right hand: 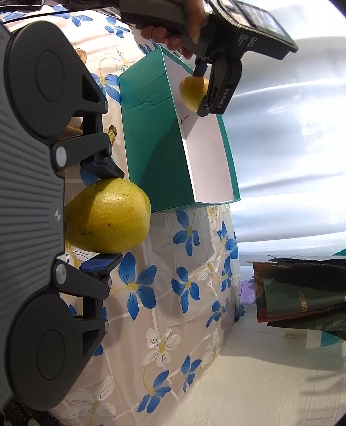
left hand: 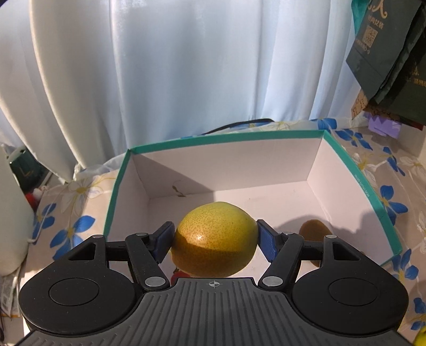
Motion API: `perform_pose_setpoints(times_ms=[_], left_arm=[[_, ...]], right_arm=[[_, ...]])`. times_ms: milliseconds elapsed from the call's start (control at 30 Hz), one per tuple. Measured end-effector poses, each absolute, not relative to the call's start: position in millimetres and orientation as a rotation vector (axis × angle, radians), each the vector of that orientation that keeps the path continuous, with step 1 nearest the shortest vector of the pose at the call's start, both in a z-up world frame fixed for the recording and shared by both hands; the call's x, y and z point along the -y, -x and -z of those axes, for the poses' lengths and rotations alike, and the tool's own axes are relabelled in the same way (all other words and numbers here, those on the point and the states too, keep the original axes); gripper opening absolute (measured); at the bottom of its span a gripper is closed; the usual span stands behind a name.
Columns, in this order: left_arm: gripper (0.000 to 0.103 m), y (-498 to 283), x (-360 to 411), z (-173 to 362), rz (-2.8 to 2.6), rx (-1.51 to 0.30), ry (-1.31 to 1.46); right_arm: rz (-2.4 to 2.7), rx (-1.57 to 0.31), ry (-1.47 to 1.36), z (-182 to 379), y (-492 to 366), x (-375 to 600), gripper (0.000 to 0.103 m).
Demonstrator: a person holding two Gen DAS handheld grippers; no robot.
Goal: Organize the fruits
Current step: 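Lower both pears into the teal box and open both grippers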
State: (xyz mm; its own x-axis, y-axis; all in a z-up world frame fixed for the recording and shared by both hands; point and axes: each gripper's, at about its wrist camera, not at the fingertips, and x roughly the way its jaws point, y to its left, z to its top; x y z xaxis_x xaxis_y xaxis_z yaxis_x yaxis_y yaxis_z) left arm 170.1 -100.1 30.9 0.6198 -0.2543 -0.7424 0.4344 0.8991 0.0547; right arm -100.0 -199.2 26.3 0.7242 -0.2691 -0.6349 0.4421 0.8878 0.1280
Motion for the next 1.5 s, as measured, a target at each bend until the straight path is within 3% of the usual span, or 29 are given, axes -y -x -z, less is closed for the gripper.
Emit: perform_pose_setpoints(times_ms=[800,867,933,1300,1500], left_arm=[[0.071,-196.3,110.1,19.2,0.335,-0.944,-0.288],[0.088,-194.2,111.4,15.0,0.336,-0.923,-0.291],[0.096,-190.8,111.5,9.1,0.357,-0.907,-0.275],[0.102,-119.5,54.1,-59.1,0.399,-0.756,-0.162],[0.102,-83.3,21.9,-65.3,0.371,-0.730,-0.148]], right_arm=[[0.411,-0.618,-0.263,-41.5,82.9,190.7,0.058],[0.407,-0.615,-0.260,-42.6,81.5,190.8,0.058],[0.404,-0.613,-0.258,-43.5,79.8,191.6,0.058],[0.381,-0.575,-0.217,-55.8,63.9,199.3,0.058],[0.331,-0.555,-0.185,-66.2,32.5,199.5,0.059]])
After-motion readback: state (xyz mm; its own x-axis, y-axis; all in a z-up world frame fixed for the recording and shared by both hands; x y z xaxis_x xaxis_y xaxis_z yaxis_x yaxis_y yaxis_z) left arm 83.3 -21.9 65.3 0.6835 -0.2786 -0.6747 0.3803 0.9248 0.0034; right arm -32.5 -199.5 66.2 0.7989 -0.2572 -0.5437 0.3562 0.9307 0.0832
